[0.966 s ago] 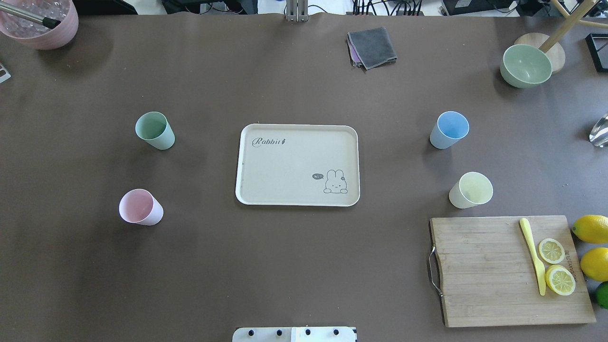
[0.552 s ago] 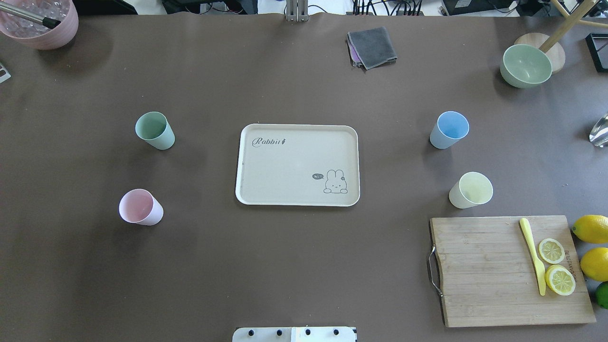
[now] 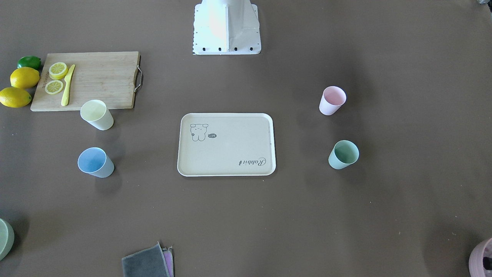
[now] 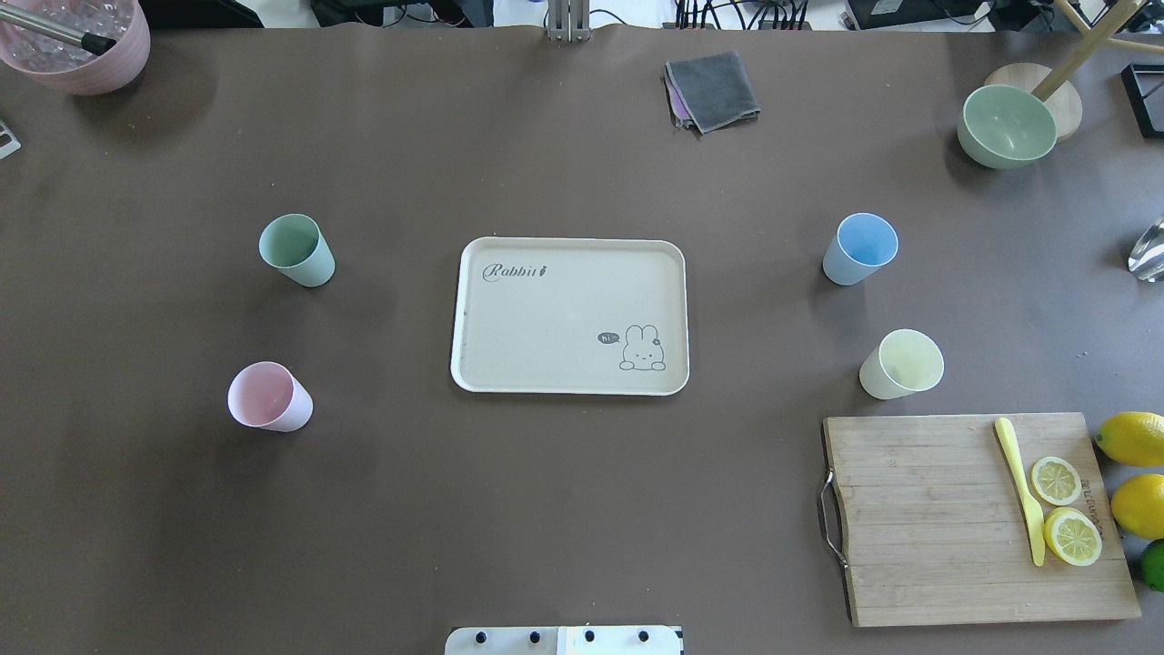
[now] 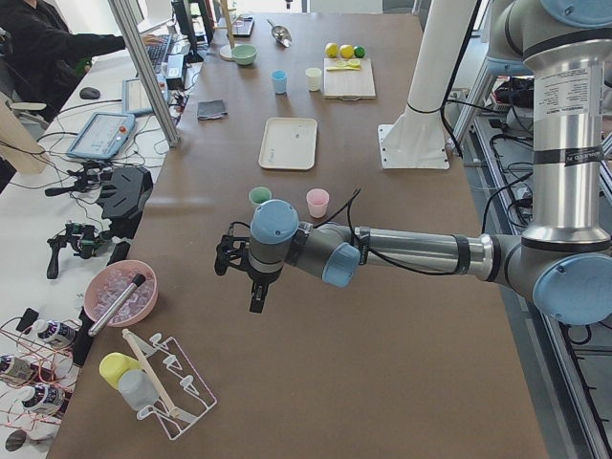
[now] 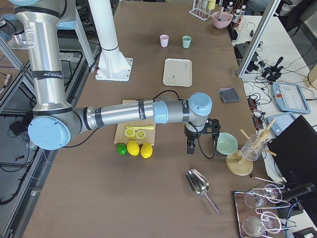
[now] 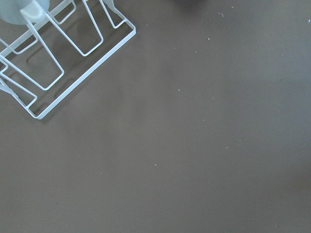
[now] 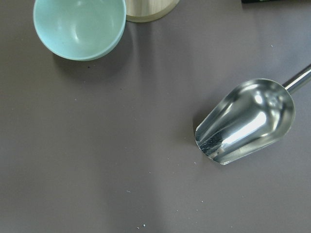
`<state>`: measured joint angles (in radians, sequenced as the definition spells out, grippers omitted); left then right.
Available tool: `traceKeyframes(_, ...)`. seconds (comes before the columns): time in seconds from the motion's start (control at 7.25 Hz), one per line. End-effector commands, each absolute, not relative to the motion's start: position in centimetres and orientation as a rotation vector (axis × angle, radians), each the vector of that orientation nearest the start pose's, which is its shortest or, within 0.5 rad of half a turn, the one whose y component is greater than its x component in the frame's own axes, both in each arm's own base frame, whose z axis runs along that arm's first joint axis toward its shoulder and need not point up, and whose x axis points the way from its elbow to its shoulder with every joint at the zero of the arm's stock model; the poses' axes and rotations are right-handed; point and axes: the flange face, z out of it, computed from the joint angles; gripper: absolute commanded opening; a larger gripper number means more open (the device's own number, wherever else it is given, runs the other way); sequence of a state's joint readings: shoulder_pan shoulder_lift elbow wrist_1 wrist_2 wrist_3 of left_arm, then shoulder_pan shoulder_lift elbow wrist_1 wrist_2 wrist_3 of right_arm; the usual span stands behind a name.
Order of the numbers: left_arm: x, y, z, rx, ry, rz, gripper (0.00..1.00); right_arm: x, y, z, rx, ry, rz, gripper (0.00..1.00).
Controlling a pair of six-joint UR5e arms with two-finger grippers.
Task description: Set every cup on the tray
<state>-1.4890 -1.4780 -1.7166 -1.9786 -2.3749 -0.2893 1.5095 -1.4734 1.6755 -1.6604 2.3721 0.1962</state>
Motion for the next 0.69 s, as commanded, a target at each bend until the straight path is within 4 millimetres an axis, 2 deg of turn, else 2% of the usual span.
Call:
traceKeyframes(0.0,2.8,-49.2,55.9,0.250,1.000,-0.030,0.98,0.1,-53.4,55.3,0.062,-0.830,0.028,1.00)
traceKeyframes(0.14,4.2,-49.4,53.8,0.261,1.044,0.005,0.98,-0.6,-53.7,54.7,0.090,-0.846,0.045,1.00)
traceKeyframes(0.28,6.7,-49.9,51.6,0.242,1.107,0.073,0.98,-2.3,-55.0,52.0,0.098,-0.875,0.028,1.00)
traceKeyframes(0.41,8.4,-49.7,50.5,0.248,1.126,0.119,0.98,-4.7,-55.5,50.5,0.085,-0.899,-0.002,1.00)
traceKeyframes(0.55,9.9,-49.1,50.0,0.288,1.141,0.180,0.98,-6.3,-55.0,49.9,0.049,-0.961,-0.010,1.00)
